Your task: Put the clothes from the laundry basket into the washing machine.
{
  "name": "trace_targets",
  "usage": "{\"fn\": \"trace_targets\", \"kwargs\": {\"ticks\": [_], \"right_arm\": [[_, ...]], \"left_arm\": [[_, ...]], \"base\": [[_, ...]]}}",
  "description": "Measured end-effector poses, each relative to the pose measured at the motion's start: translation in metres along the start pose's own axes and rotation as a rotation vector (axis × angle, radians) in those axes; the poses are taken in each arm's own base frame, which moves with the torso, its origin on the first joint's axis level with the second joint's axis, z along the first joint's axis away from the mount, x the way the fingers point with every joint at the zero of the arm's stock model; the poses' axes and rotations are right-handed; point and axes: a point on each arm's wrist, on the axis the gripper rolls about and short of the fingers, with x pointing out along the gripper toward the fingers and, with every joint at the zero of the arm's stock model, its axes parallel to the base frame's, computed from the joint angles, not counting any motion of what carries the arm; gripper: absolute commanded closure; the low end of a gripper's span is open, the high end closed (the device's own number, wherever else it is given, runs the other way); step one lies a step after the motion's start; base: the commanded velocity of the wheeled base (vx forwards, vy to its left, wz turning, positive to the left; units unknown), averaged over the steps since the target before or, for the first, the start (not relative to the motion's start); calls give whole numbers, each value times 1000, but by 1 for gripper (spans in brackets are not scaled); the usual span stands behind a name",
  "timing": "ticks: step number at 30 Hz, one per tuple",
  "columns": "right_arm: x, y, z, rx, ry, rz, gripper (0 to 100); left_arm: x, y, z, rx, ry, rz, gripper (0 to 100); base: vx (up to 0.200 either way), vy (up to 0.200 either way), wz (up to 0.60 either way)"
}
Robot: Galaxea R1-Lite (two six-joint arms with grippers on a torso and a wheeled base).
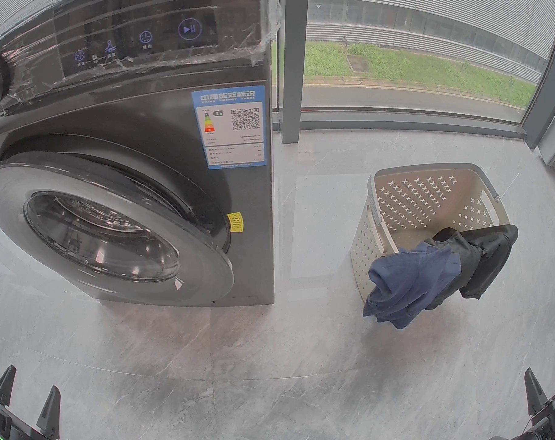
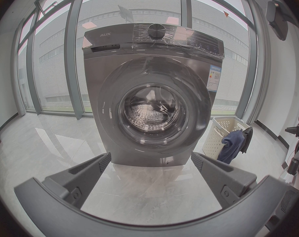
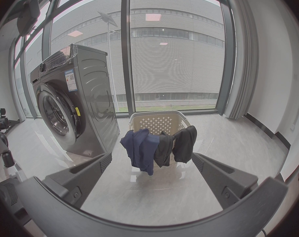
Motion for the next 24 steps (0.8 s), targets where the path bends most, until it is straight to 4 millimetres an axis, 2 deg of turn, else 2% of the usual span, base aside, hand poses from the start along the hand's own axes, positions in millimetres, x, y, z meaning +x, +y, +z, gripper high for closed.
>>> {"fn": "trace_targets", "kwargs": {"ticks": [3, 8, 12, 24], "right_arm": [[0, 0, 0, 0, 0, -1, 0], [0, 0, 0, 0, 0, 0, 0], [0, 0, 0, 0, 0, -2, 0], [0, 0, 0, 0, 0, 0, 0]], "left_arm": [[0, 0, 0, 0, 0, -1, 0], [0, 0, 0, 0, 0, 0, 0], [0, 0, 0, 0, 1, -1, 0], [0, 0, 0, 0, 0, 1, 0]], "base": [[0, 200, 0], [0, 0, 0], [0, 0, 450], [0, 200, 0]]}}
